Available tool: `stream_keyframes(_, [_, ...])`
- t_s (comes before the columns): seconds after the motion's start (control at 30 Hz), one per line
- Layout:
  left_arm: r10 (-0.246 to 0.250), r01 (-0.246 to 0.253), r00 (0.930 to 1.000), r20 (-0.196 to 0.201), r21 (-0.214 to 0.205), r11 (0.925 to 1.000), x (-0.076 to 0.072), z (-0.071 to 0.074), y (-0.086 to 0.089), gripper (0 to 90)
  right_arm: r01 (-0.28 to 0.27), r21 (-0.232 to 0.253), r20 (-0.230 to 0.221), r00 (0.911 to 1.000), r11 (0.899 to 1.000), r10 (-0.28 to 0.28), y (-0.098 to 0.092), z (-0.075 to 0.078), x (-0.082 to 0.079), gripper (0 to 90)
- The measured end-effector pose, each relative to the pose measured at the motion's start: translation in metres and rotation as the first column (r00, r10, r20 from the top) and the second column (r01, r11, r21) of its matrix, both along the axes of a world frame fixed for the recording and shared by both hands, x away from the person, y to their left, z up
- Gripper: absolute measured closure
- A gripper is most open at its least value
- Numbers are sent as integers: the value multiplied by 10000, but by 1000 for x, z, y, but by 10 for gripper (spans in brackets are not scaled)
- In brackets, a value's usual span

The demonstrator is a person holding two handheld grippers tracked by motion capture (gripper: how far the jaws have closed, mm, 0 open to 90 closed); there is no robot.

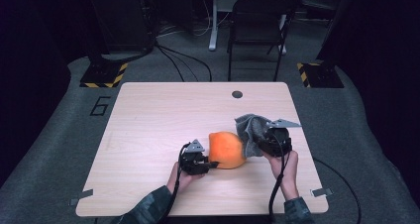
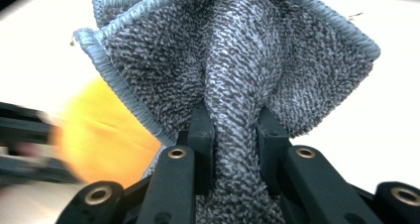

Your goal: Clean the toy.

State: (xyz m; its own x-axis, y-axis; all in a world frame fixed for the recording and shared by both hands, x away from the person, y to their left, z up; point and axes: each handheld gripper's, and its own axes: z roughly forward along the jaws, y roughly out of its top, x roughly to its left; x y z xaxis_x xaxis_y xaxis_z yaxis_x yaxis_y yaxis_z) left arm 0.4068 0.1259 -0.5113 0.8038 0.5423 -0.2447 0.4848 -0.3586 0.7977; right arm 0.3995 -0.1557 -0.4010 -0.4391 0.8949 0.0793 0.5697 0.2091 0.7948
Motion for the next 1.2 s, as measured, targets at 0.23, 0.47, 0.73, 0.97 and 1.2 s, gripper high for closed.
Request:
stream_keyframes(0.23, [-17,17,10000,-12,30,10000,1,0,1,679,-636,-1154,41,9979,9913,645,40,-7,-7,744])
stream_keyframes(0.47, [-139,119,9993,337,599,9981,1,1,-2,539,-507,-1878,-659,9971,9809,389,50,-46,8,773])
stream_keyframes(0.73, [-1396,769,9515,2743,2272,9708,-7,-2,-6,309,-587,-1607,-656,9967,9853,487,45,-47,14,772])
stream_keyframes(0.97, [-1512,476,9002,4083,2531,9663,-4,-3,3,159,-661,-1386,-809,9952,9881,552,42,-48,18,772])
stream_keyframes(1.2, [-2376,728,8369,4930,3300,9412,-1,-10,-2,152,-699,-1096,-899,9941,9915,602,39,-49,22,772])
